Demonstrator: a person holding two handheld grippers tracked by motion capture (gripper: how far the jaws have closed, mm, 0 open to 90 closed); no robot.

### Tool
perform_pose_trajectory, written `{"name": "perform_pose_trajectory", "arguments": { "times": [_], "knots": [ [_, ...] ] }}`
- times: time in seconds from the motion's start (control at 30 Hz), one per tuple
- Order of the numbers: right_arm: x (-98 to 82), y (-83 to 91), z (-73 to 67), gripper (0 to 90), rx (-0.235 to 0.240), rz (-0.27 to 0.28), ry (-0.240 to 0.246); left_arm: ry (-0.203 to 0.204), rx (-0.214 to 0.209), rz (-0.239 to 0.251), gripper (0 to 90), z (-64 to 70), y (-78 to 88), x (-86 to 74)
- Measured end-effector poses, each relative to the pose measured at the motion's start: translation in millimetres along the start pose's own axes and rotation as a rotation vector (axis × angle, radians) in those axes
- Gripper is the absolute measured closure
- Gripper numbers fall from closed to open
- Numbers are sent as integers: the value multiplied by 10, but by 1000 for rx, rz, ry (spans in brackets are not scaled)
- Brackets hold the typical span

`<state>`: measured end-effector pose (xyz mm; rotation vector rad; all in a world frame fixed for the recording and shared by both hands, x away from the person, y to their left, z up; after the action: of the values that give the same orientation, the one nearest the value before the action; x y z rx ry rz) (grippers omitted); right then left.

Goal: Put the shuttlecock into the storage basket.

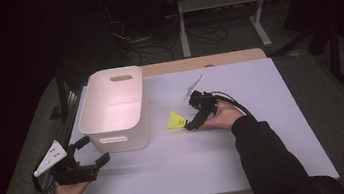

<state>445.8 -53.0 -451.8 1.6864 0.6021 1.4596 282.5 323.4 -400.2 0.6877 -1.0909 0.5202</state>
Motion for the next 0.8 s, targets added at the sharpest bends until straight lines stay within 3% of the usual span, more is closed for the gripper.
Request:
{"name": "perform_pose_trajectory", "arguments": {
  "times": [0.1,0.6,0.8],
  "knots": [
    [3,-23,-16,0,3,-11,11,1,1,2,0,1,1,0],
    [14,-23,-67,322,72,-9,78,3,4,3,0,-2,4,1],
    [22,-25,-62,408,62,-5,92,2,6,2,0,-5,7,1]
  ]
}}
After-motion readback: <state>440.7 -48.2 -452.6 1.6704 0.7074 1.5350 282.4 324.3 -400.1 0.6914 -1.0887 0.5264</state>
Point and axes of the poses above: each handheld gripper's, and its own axes: y roughly backward along the jaws, x roughly out of its top, z roughly to its right, the point moved 3 cm from there along -y, roughly forward along the jaws, and after that the axes turned 12 degrees about y, right-handed, at the moved point
